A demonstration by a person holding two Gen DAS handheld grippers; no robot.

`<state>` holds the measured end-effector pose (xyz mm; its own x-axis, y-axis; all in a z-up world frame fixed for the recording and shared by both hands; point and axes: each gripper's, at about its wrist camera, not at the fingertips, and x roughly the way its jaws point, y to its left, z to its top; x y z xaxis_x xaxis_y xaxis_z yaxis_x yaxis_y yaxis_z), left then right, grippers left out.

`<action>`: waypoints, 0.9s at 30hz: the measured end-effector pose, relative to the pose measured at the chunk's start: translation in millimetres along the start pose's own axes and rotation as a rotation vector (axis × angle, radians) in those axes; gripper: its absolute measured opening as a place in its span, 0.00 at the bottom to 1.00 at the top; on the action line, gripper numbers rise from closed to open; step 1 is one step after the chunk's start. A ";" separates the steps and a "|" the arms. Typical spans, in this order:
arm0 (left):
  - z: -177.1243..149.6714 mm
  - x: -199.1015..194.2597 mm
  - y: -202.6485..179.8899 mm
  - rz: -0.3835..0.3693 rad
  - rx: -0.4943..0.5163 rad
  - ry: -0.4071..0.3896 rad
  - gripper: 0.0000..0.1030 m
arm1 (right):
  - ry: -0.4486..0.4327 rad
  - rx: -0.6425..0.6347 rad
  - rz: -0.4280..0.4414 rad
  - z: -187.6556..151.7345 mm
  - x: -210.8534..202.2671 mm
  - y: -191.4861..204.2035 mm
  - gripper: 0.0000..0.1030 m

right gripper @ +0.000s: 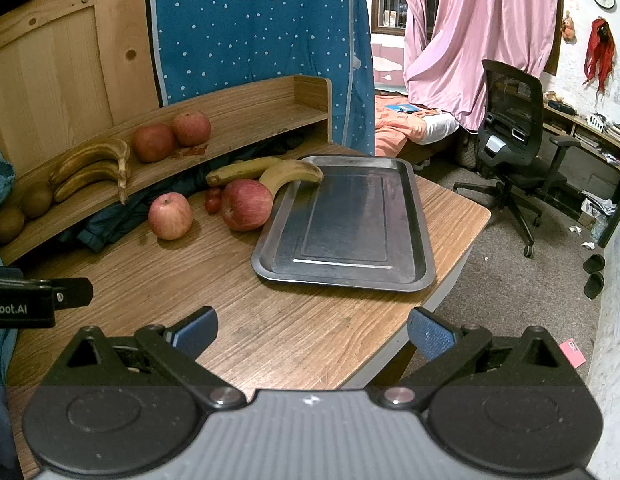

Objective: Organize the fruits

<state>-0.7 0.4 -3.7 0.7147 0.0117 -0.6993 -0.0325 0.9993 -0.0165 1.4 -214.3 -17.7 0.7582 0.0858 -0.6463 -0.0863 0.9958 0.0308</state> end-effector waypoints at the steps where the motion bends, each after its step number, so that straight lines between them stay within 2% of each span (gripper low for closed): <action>1: -0.5 0.1 0.2 0.000 0.000 0.000 0.99 | 0.000 0.000 0.000 0.0 0.1 -0.1 1.00; 27: 0.4 0.2 -0.1 0.001 -0.001 0.003 0.99 | 0.004 0.001 0.001 1.7 3.3 -2.0 1.00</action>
<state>-0.3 0.3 -3.5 0.7123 0.0121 -0.7018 -0.0337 0.9993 -0.0170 5.1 -215.9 -18.6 0.7558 0.0871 -0.6490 -0.0871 0.9957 0.0322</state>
